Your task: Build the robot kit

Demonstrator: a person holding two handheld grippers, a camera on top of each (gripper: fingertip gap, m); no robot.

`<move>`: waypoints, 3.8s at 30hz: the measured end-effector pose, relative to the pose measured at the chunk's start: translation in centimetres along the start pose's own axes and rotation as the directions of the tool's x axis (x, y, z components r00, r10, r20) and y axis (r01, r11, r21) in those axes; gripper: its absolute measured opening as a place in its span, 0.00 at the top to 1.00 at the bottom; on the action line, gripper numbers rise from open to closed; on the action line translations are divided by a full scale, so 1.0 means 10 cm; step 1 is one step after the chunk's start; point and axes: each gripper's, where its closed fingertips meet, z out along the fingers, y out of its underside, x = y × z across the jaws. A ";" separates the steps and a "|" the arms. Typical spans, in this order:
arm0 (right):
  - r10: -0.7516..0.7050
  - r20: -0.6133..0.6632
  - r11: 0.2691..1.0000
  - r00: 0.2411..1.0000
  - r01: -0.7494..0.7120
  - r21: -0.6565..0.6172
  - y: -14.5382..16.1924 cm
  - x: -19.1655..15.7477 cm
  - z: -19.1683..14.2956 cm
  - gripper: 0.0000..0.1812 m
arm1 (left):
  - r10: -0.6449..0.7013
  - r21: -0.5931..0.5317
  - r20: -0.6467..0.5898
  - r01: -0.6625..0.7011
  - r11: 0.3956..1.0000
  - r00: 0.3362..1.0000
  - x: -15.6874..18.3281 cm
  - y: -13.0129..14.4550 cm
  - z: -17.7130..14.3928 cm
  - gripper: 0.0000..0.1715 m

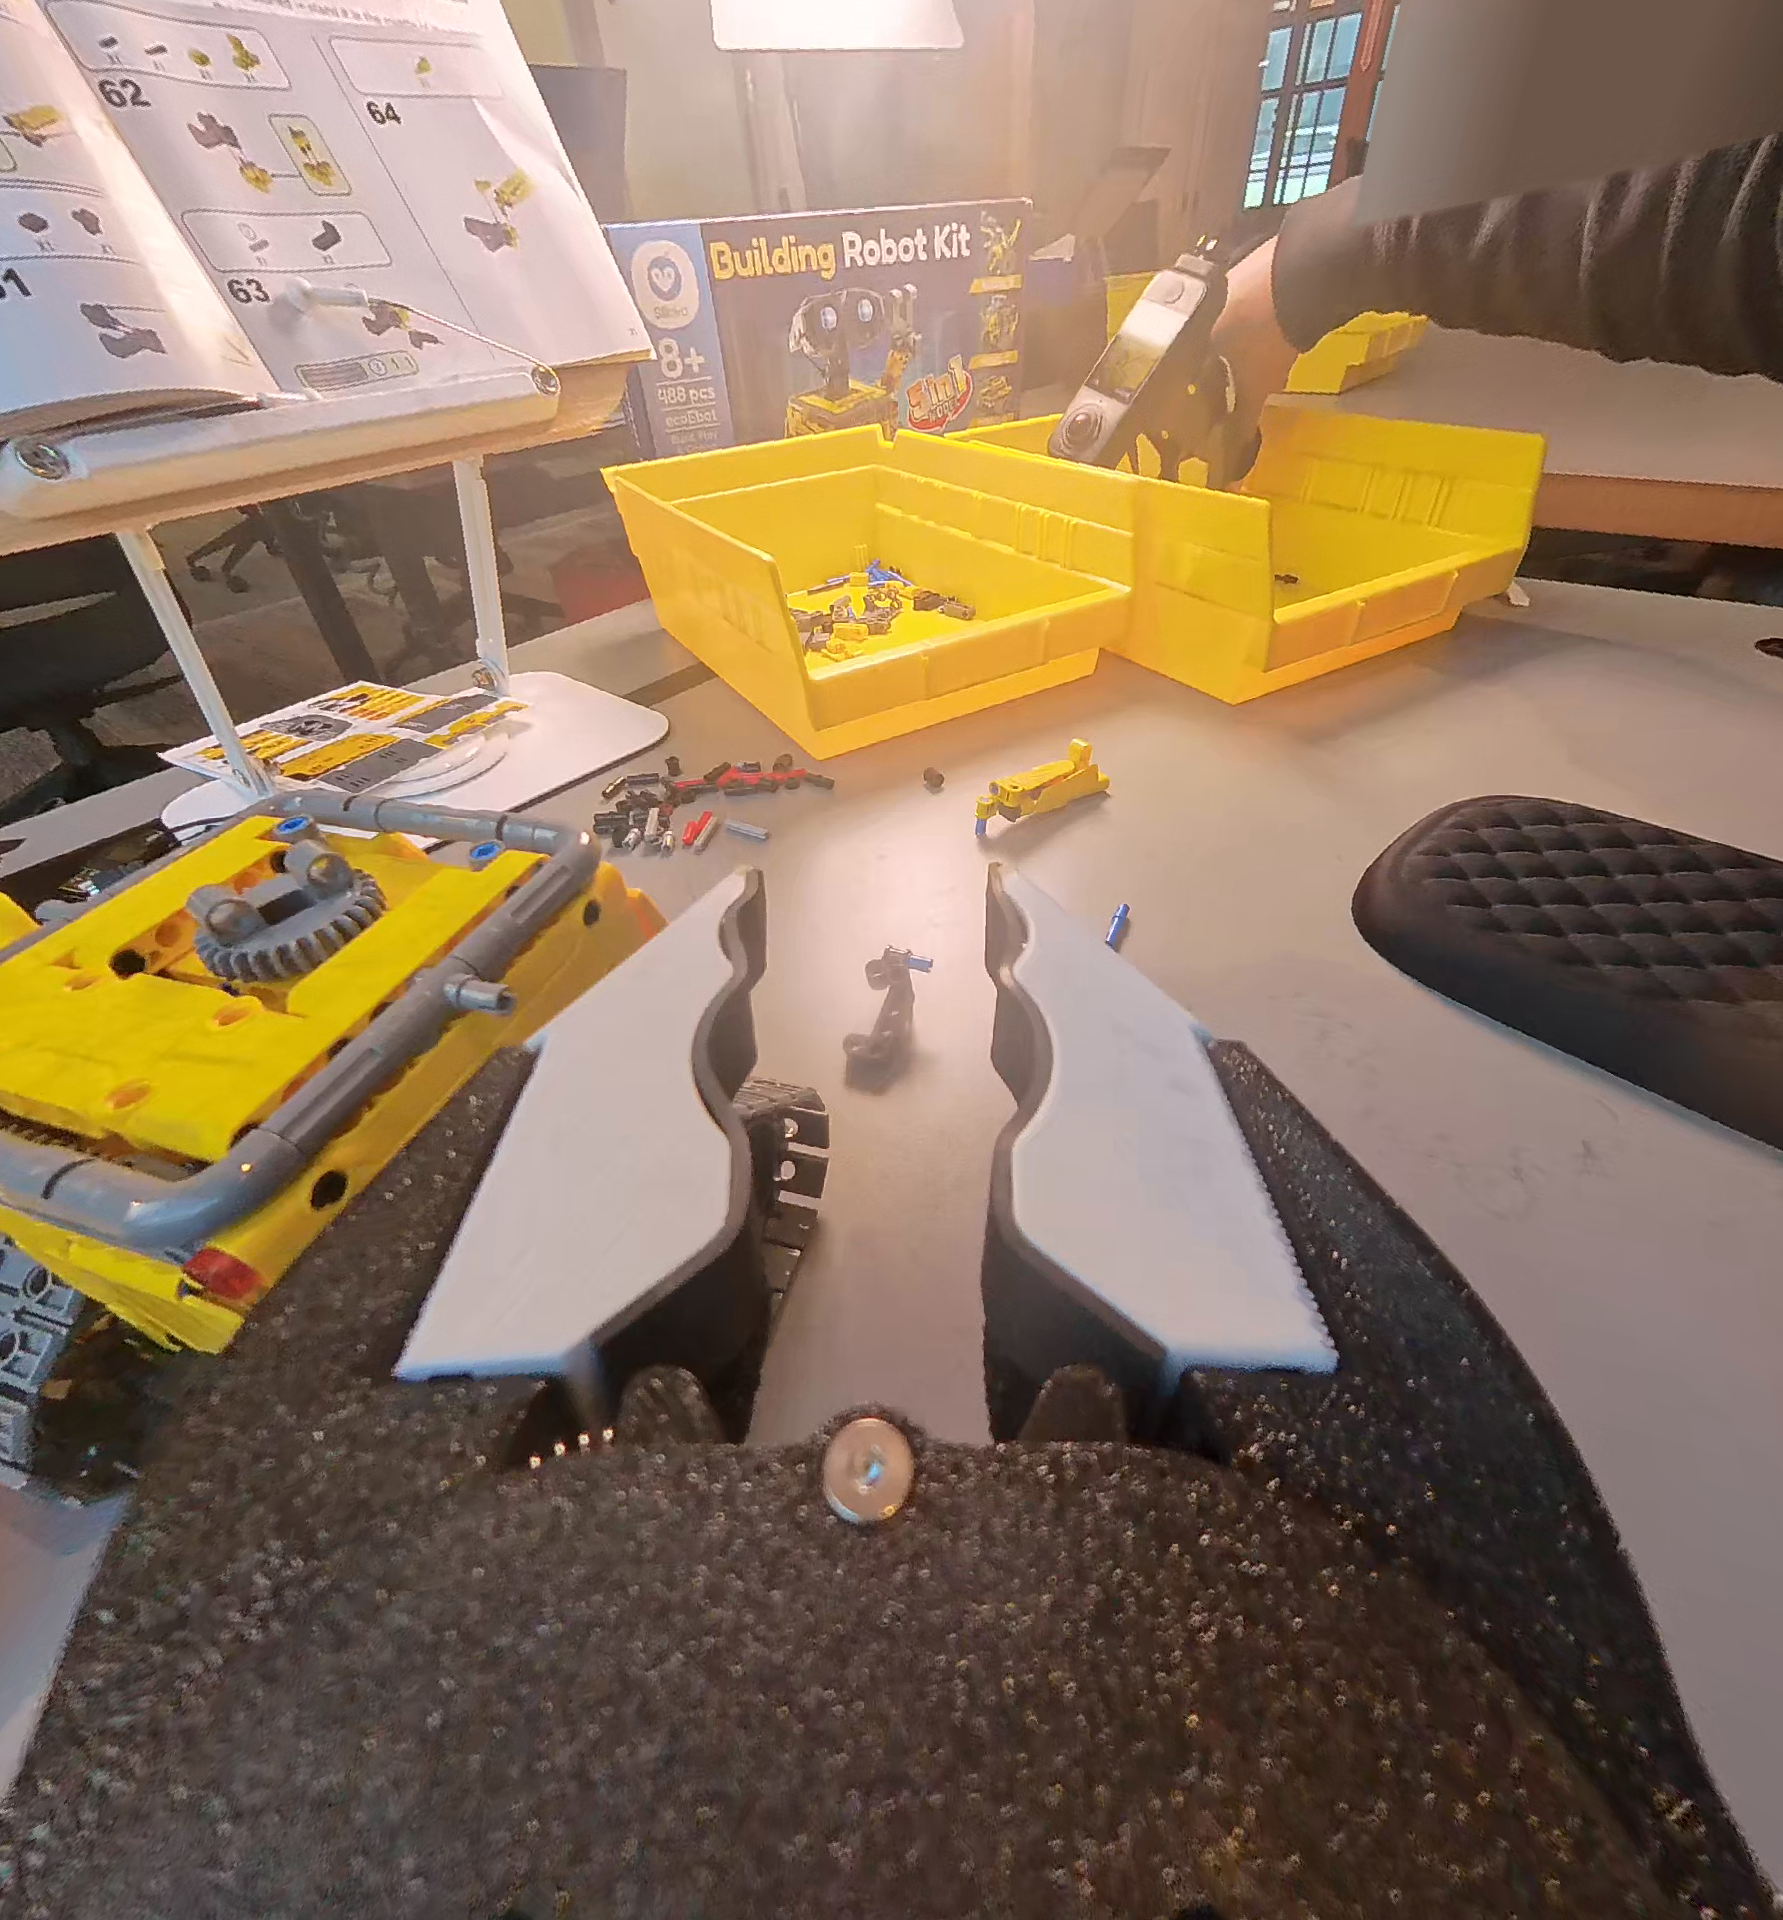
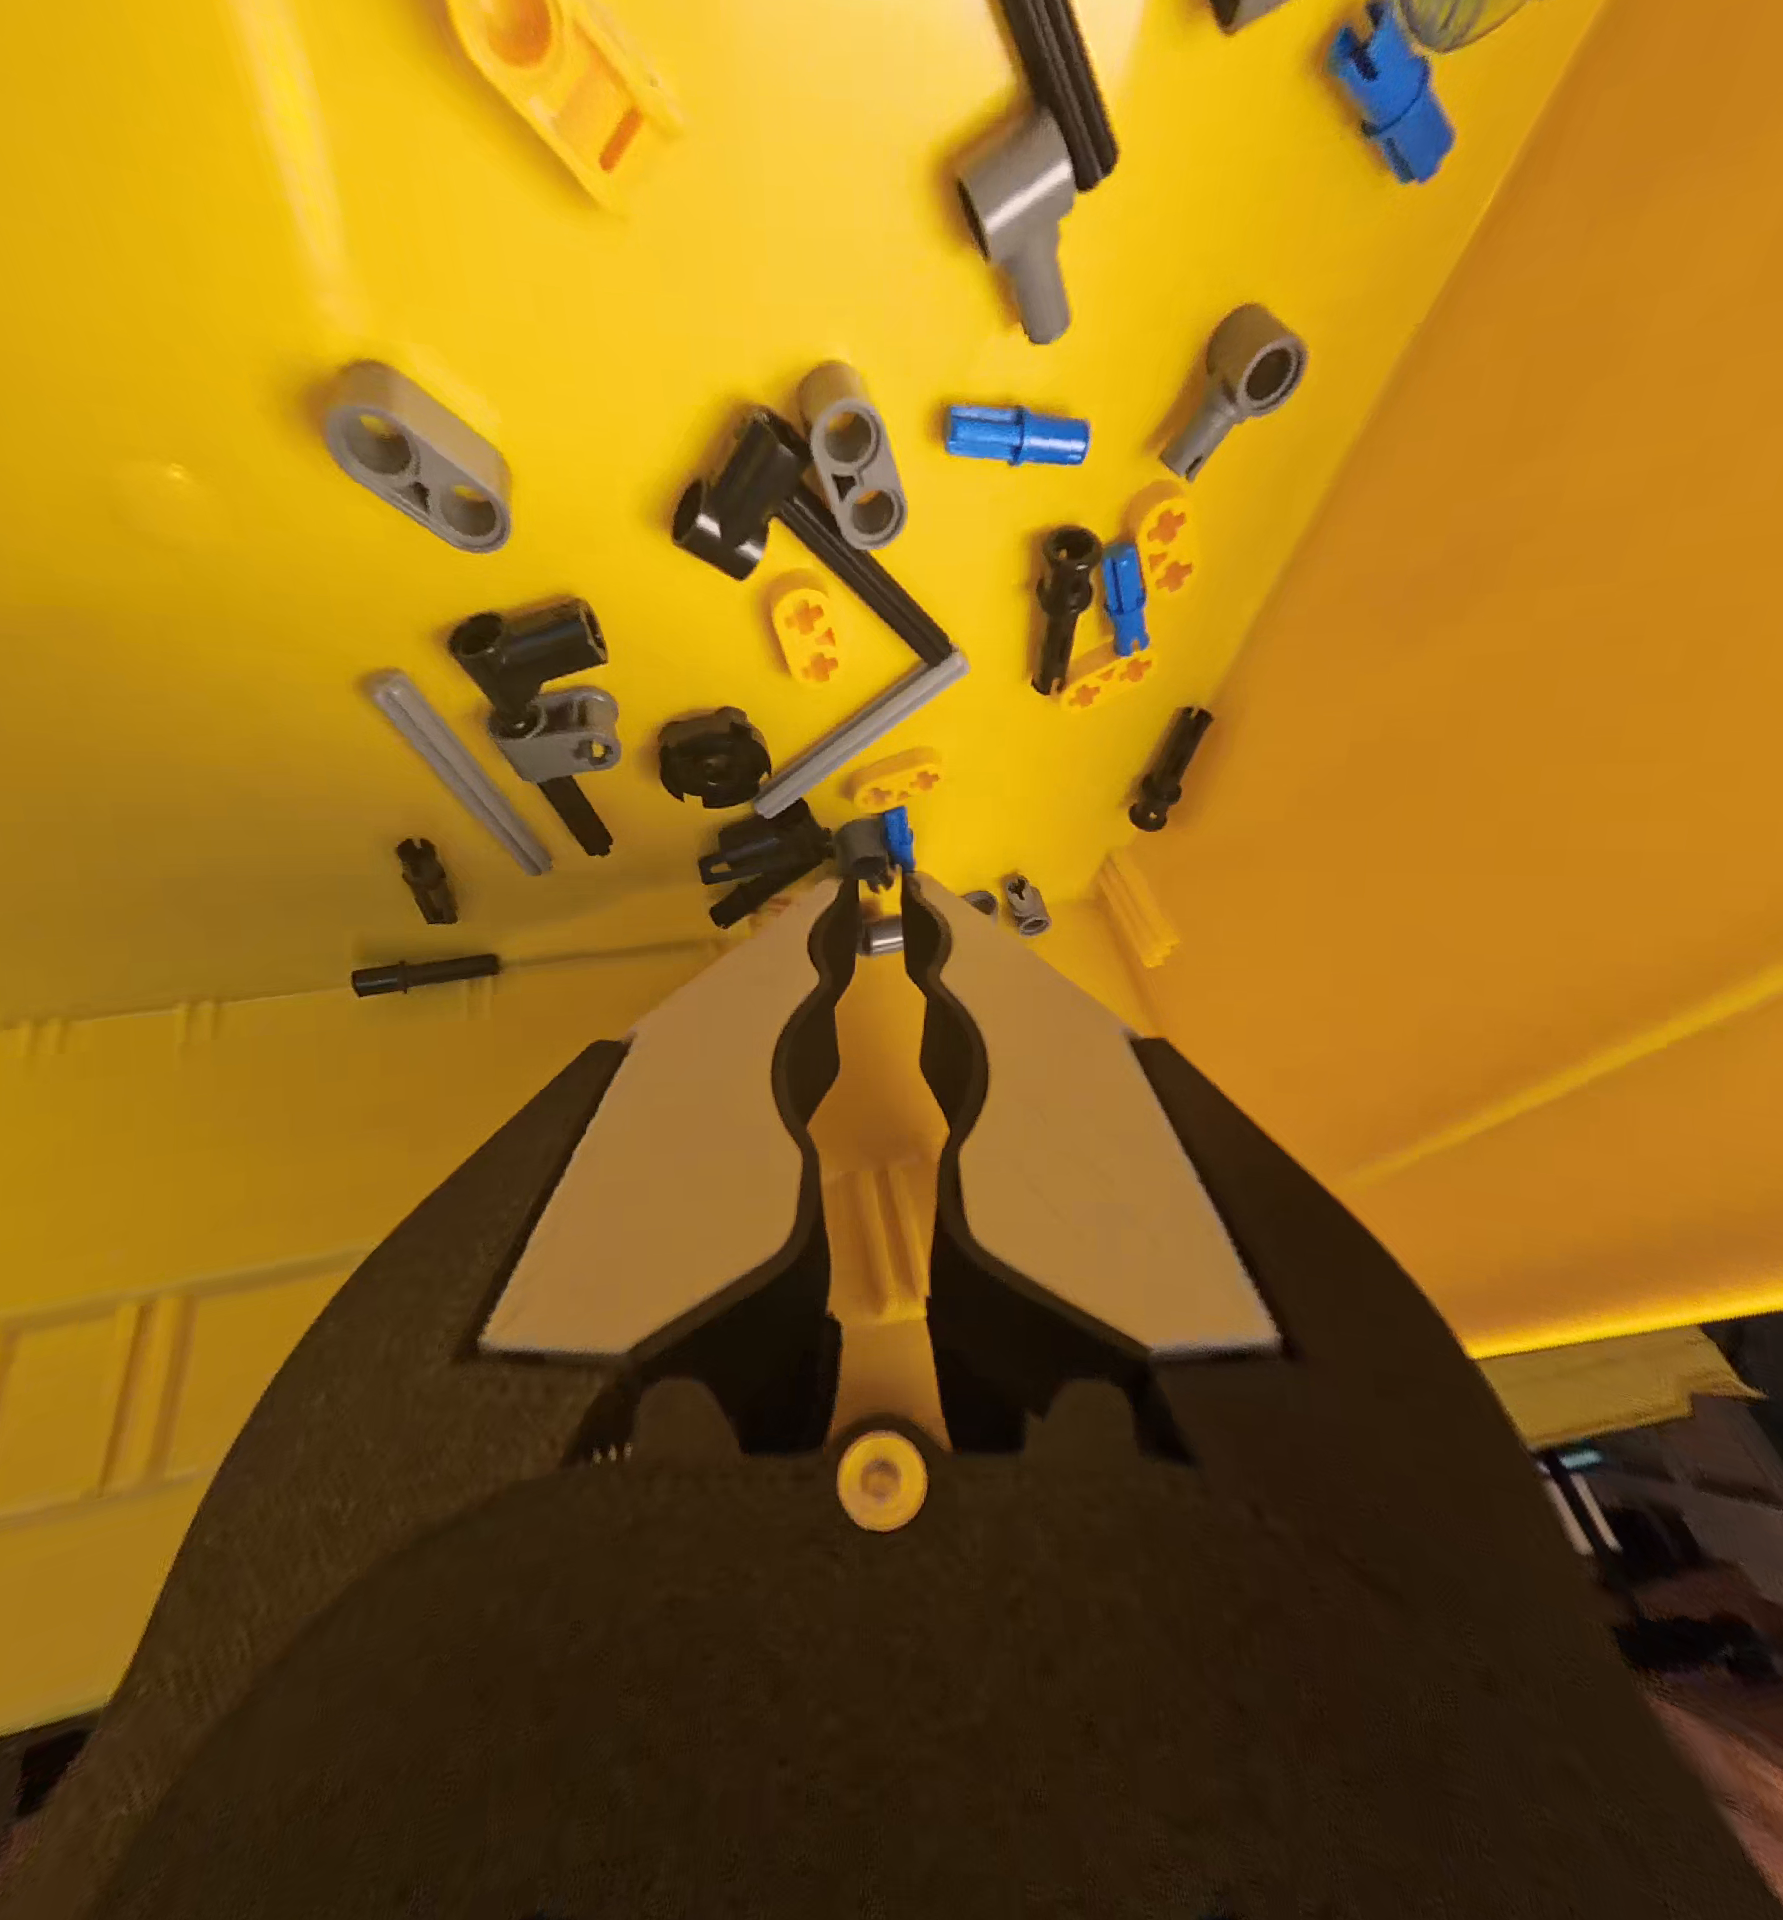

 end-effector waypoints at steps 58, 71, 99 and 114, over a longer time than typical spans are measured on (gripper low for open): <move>0.428 -0.175 0.886 0.887 -0.374 0.273 -0.11 0.59 -0.22 0.96 | 0.019 0.013 0.022 -0.019 1.000 1.000 0.00 -0.01 0.00 0.77; 0.304 -0.108 0.951 0.947 -0.294 0.092 -0.01 0.35 0.06 1.00 | -0.009 0.029 0.009 0.009 1.000 1.000 -0.02 -0.03 -0.02 0.77; 0.369 -0.001 0.443 0.929 -0.175 0.879 -1.77 0.54 -2.41 0.90 | -0.014 0.104 0.025 0.012 0.994 1.000 -0.04 -0.15 -0.13 0.77; 0.090 -0.226 0.829 0.970 0.052 0.557 -2.60 1.03 -1.42 0.89 | -0.022 0.127 0.003 0.022 0.992 1.000 -0.02 -0.18 -0.18 0.77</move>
